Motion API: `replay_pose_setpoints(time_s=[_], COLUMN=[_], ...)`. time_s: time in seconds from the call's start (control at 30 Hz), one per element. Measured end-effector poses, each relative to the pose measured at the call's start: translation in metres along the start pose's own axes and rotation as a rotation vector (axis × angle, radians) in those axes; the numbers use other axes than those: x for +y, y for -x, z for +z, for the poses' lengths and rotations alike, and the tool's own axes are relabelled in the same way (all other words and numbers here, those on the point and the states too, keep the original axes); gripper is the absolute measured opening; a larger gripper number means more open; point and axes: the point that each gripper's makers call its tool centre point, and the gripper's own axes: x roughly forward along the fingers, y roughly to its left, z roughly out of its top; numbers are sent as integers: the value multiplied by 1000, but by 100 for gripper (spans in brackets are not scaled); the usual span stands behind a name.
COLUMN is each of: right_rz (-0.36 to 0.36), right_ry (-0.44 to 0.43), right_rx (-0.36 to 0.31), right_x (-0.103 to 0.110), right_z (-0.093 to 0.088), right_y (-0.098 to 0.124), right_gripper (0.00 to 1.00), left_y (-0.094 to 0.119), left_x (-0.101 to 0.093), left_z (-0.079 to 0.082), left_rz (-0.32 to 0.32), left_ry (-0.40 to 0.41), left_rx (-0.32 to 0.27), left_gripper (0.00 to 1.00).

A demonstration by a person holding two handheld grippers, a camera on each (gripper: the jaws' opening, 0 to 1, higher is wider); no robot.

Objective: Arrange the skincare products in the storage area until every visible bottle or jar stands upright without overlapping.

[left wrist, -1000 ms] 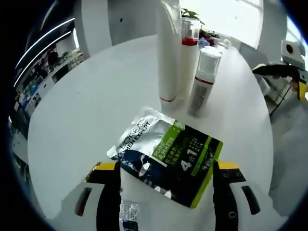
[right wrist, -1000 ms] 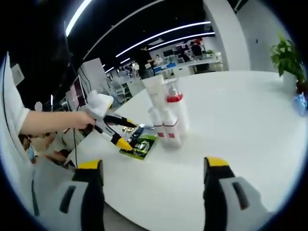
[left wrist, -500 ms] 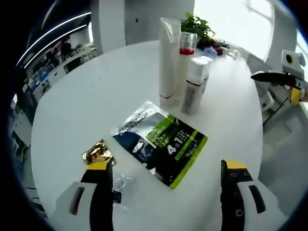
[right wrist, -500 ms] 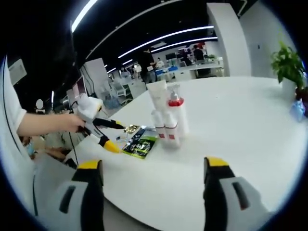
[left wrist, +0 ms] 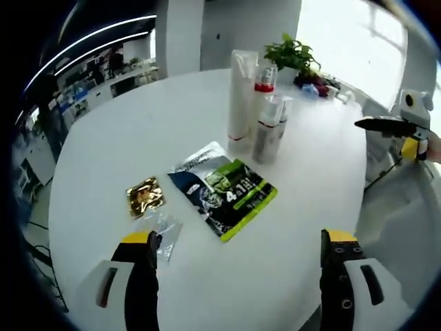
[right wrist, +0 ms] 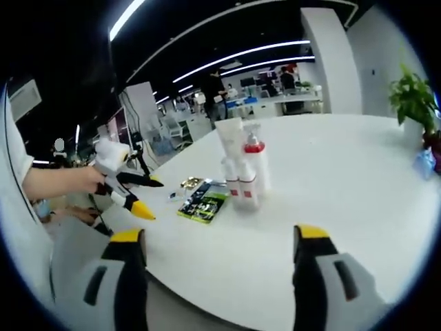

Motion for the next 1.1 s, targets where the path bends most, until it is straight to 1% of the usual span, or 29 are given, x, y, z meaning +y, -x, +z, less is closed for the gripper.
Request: replay_pose_setpoints(time_s=[0.27,0.4,0.5,0.77,0.83,0.9,1.07,1.1], right_rz=[28,43,45,36,31,24,29,28], right_ry=[11,16,19,12,-4,-8,16,16], right_rx=[13,19,20,2,-11,-20,-5,-6], right_x=[7,11,12,10,8,6,10,9], right_z=[-3,-6,-7,-6,-4,-3,-6,-6], right_y=[4,5,6,7,9,9,7,7], right_gripper=[89,89,89,88,87,88,87,87], left_y=[34,42,50,64,67,70,74,74], left_x=[-7,-5,-8,-15,-18,-20,-19,-19], left_z=[-14,-20,-23,-24,-25,-25,-25,-24], left_rz=[41,69,88,119,114,124,142,137], left_ry=[70,120,135,161,176,180,184,196], left_rx=[-58,-93,-125,-178,-179,-186,-194,-199], left_gripper=[97,97,97,97,97,97,97,97])
